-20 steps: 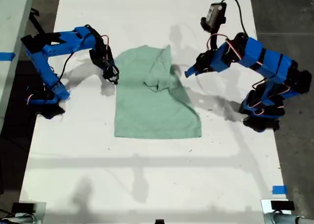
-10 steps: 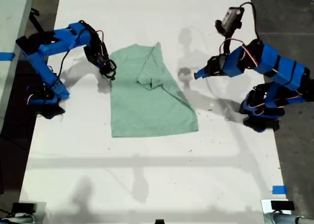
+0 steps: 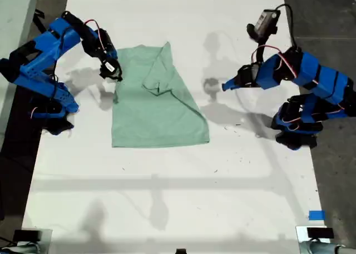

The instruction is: Fold t-shirt

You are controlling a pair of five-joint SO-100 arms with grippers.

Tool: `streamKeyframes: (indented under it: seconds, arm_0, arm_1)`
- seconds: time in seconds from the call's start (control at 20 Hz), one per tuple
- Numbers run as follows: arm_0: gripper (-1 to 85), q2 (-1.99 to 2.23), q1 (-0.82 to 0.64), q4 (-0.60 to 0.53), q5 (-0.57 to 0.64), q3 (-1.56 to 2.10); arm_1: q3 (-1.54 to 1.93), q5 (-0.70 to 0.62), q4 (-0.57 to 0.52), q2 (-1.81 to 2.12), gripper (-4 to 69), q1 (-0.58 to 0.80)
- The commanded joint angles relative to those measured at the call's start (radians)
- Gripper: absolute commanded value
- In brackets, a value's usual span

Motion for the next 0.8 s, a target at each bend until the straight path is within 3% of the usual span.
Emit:
streamKeyframes:
  seconds: [0.0,0.3,0.55,0.75]
  arm_0:
    - [0.0,-0.074,0.098,-0.078,-0.002,-0.114]
    - [0.0,-0.506,0.218,-0.097,-0.014,-0.503]
    - [1.1,-0.976,0.307,0.084,0.037,-1.04]
    - [24.5,-1.006,0.36,0.098,0.084,-1.109]
  arm_1:
    - [0.0,0.018,-0.014,0.048,11.4,-0.02]
    - [0.025,0.052,0.009,0.089,11.2,-0.048]
    - [0.071,0.083,0.015,0.132,11.2,-0.064]
    - [0.106,0.097,0.009,0.158,11.2,-0.067]
